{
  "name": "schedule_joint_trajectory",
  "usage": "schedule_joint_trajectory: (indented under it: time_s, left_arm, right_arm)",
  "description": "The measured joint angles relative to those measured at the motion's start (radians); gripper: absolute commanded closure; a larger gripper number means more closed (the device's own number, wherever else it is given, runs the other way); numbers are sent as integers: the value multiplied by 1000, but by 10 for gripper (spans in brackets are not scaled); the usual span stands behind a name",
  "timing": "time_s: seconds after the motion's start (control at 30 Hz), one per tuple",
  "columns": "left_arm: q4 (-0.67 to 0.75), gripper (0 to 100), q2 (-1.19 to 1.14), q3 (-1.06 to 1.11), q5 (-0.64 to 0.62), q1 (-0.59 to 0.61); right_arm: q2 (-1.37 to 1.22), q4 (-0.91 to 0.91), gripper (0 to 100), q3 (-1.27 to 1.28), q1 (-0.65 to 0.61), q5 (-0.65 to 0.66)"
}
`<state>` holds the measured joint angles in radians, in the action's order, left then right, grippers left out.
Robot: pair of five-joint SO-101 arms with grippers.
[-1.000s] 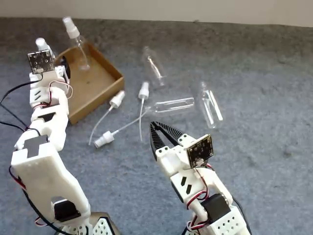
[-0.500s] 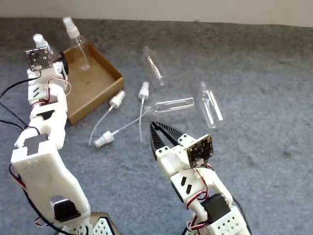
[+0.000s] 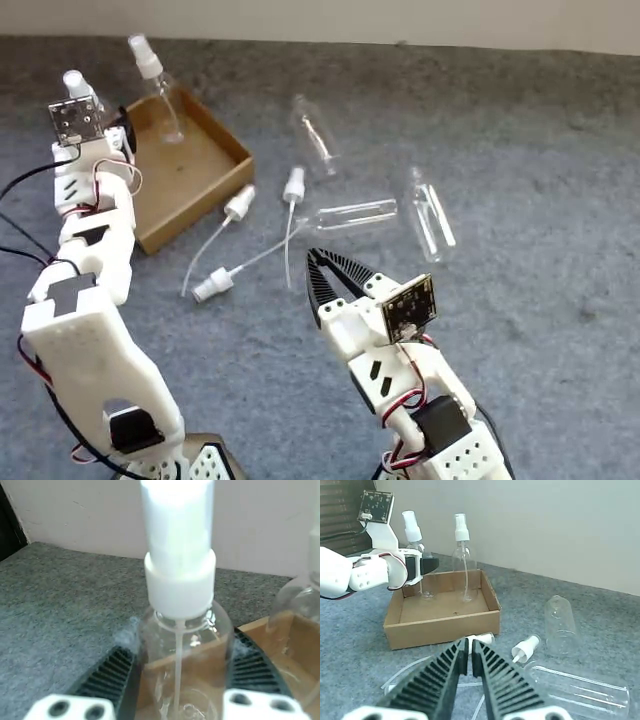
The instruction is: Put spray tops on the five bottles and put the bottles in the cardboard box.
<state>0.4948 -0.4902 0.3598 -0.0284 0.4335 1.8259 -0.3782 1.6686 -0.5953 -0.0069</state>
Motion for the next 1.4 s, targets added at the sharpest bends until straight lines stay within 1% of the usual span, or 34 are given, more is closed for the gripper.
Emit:
schedule_joint_trajectory:
  time_s: [0.27, 0.5, 1.0, 1.2, 1.4]
  left_arm:
    - [9, 905, -112, -83, -2, 6]
    - [14, 905, -115, -92, -6, 11]
    - [14, 898, -115, -92, -6, 11]
    - [14, 765, -115, -92, -3, 12]
    - [12, 748, -129, -60, 0, 17]
  right_arm:
    - [0, 0, 983, 0, 0, 0]
    - [0, 0, 983, 0, 29, 0]
    - [0, 0, 983, 0, 29, 0]
    - [0, 0, 983, 0, 29, 0]
    - [0, 0, 983, 0, 29, 0]
